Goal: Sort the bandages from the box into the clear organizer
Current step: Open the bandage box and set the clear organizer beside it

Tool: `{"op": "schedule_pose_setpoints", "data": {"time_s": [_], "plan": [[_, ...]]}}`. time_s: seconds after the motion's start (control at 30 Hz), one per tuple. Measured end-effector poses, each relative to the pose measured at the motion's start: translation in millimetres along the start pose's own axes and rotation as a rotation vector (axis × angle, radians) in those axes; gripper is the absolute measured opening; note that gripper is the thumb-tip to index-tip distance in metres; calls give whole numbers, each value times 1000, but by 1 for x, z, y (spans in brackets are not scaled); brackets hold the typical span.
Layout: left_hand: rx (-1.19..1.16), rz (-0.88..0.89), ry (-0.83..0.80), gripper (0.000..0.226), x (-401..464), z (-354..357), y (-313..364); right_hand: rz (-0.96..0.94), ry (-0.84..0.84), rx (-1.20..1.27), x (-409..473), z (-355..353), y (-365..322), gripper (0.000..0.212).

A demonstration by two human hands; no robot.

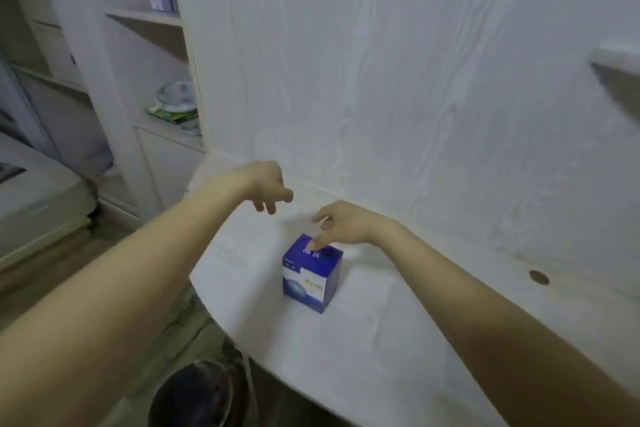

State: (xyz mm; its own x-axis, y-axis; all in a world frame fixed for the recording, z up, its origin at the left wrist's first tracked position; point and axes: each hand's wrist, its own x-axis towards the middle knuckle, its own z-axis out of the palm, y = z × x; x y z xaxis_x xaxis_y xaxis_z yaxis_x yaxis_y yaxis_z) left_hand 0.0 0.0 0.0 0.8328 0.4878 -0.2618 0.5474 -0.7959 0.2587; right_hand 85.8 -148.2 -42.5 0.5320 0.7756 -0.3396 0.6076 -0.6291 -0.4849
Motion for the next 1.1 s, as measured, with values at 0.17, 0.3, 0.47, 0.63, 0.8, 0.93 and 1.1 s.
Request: {"op": "schedule_pose_setpoints", "data": {"time_s": [0.17,0.3,0.47,0.63,0.8,0.93,1.1], "plan": [[38,100,91,33,3,68,-16,-77,65,7,2,50,23,76],[-54,260,52,52,-21,104,-11,-154,240,45,-16,78,32,64],[-77,370,49,50,-55,124,-17,-118,290,174,-38,101,34,74],[23,433,168,62,-61,133,-23,-50,376,236,-54,115,44,88],[149,482,179,56,-56,129,-15,-35,387,219,-56,117,49,78],[222,487,150,56,-49,120,-11,-38,395,181,-56,117,46,77],[242,508,128,50,-46,116,-9,-28,367,152,-59,112,44,75]]}}
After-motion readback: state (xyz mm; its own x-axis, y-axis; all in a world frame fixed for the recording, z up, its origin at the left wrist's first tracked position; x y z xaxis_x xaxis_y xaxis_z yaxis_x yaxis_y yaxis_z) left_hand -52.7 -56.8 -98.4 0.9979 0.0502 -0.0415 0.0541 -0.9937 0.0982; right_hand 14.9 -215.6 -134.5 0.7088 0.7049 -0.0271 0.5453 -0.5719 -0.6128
